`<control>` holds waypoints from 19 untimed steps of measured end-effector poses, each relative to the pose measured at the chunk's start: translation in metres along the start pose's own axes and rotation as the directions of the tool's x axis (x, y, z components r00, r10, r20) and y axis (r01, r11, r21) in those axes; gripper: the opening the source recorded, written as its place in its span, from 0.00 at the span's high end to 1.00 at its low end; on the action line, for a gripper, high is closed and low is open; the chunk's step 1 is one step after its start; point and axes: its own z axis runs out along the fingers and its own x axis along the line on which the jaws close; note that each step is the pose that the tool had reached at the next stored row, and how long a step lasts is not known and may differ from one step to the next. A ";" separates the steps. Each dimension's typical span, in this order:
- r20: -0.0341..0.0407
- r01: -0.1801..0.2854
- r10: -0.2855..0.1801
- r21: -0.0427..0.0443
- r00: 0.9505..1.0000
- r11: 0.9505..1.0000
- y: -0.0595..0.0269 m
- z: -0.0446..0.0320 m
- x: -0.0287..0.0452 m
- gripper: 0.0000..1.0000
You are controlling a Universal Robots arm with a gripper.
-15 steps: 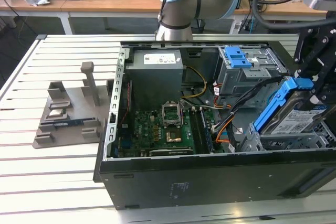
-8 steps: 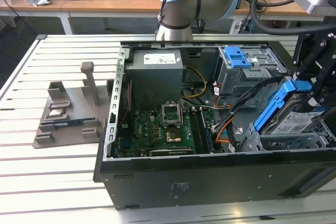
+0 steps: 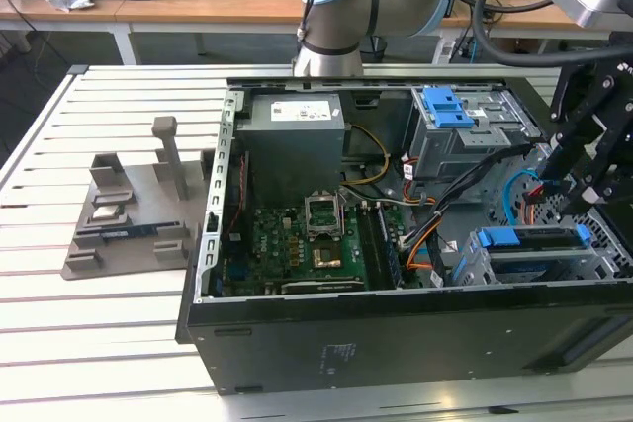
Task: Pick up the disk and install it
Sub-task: 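Insert the disk into the insertion slot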
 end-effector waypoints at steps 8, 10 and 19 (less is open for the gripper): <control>0.000 0.000 0.000 0.000 1.000 1.000 0.0000 0.0006 0.0000 0.89; 0.000 0.000 0.000 0.000 1.000 1.000 -0.0001 0.0007 0.0000 0.89; -0.019 0.000 0.000 0.000 1.000 1.000 -0.0178 0.0023 -0.0184 0.89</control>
